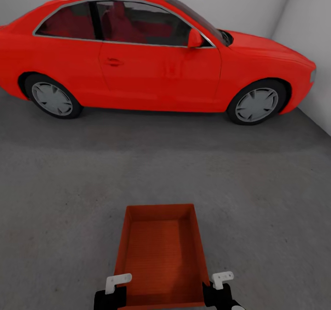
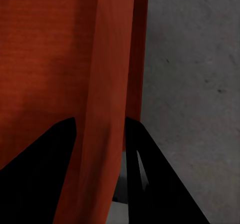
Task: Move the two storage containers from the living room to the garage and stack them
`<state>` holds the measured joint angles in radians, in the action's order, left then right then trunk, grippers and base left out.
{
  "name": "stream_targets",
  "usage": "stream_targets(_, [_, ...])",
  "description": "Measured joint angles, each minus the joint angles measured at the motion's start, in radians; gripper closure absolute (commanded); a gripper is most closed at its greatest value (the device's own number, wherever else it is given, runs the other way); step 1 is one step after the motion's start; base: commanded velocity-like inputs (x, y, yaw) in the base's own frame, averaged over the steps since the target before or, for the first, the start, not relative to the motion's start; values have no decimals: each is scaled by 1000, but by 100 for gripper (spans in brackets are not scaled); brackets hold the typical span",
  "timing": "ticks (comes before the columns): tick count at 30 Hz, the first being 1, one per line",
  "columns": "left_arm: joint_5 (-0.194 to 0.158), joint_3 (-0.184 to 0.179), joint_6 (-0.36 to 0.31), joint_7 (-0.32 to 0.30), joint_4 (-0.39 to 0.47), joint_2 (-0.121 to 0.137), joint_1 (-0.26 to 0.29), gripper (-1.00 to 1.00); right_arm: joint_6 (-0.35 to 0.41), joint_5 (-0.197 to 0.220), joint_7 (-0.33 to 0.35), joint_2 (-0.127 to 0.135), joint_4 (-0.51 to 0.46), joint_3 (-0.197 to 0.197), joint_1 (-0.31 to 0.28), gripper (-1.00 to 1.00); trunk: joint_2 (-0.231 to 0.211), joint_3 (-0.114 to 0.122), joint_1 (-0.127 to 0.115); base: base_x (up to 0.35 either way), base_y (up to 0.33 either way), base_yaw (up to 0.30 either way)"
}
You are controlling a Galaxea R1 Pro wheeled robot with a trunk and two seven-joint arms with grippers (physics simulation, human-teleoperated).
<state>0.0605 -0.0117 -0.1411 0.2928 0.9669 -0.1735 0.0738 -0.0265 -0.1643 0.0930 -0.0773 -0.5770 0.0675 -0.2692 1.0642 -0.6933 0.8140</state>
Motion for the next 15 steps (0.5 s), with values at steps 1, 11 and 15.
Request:
stream_targets(1, [0,0,1,0,-1,0,0,100,0,0,0,0,0,0,0,100,7,-3,4,0,0,0])
stream_targets(11, [0,0,1,0,0,0,0,100,-1,0,0,0,0,0,0,100,77,-34,42,0,0,0])
stream_targets(15, [0,0,0,0,0,0,0,100,0,0,0,0,0,0,0,100,105,-47,58,0,0,0])
